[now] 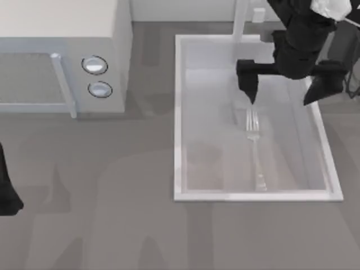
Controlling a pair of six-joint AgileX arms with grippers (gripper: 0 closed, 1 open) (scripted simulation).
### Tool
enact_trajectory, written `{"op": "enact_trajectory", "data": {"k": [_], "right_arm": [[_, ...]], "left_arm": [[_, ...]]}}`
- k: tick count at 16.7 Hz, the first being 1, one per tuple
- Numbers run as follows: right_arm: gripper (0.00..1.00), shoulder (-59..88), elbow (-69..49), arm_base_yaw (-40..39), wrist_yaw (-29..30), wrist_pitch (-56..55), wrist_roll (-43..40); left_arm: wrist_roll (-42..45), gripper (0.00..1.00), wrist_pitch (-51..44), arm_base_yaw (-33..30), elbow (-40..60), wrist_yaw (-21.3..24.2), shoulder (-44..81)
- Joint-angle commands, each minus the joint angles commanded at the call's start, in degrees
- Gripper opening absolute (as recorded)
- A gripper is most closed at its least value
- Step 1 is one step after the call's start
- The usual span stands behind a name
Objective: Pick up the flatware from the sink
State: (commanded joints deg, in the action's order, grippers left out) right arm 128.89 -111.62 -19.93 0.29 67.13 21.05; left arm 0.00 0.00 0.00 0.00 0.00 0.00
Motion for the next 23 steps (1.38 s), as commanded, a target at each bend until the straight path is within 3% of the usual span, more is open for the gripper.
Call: {"op": "enact_trajectory", "data": {"k": [4, 12, 23], "right_arm": [[1.0, 8.07, -7.11, -1.24, 0.01, 4.23, 1.35], [1.0, 9.07, -6.87, -1.02, 0.0, 3.54, 1.4], [1.0, 20.35, 5.52, -1.4, 0.16, -20.29, 1.64]], "left_arm": [[0.0, 1.0, 0.0, 0.0, 0.0, 0.0, 0.0], [0.0, 1.0, 0.0, 0.0, 0.0, 0.0, 0.0], [0.0, 1.0, 0.0, 0.0, 0.0, 0.0, 0.0]]}}
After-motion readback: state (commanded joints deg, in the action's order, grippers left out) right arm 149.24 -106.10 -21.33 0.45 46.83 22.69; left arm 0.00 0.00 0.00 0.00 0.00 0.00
